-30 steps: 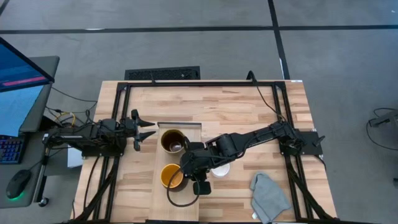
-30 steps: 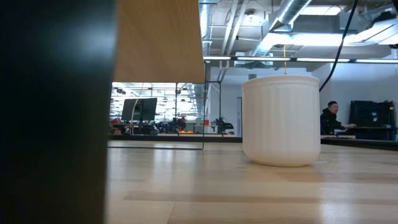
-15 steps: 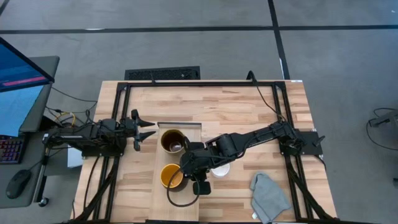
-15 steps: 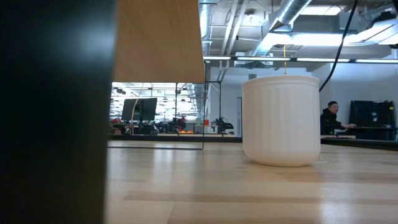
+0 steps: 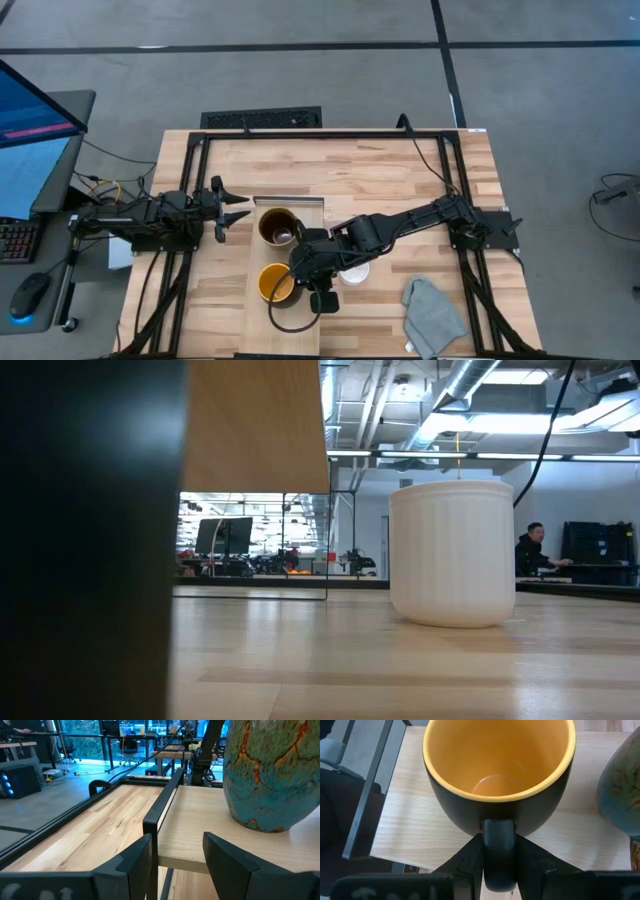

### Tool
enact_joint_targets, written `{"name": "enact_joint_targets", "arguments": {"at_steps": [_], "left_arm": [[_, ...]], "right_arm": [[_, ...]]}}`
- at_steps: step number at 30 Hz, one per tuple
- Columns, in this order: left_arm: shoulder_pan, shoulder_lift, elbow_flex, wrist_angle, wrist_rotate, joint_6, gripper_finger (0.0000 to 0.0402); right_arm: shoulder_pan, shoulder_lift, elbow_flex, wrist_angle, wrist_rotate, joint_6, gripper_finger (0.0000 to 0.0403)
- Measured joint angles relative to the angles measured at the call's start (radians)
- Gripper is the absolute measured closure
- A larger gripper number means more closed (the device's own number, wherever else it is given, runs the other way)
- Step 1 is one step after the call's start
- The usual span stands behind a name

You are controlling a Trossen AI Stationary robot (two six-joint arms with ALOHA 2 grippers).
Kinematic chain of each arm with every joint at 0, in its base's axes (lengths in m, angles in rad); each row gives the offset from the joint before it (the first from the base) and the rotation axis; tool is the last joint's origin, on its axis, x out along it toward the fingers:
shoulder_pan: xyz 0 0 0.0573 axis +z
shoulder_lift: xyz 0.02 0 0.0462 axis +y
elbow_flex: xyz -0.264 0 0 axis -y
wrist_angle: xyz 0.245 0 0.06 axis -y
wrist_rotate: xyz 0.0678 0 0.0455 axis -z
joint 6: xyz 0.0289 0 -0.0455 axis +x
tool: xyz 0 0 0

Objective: Stack small to large cups/mugs on shelf
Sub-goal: Put the black mug on the shelf

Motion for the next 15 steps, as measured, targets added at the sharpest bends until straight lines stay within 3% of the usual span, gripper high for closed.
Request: {"name": "enact_joint_targets", "arguments": {"at_steps": [5, 15], "left_arm": [[0.0, 0.0, 0.0, 0.0, 0.0, 0.0, 0.0232], [0.0, 0.0, 0.0, 0.0, 0.0, 0.0, 0.0232]], "right_arm": [[0.0, 0.0, 0.0, 0.0, -0.002, 0.0, 0.0277], [0.0, 0.0, 0.0, 0.0, -0.003, 0.0, 0.0203]]}}
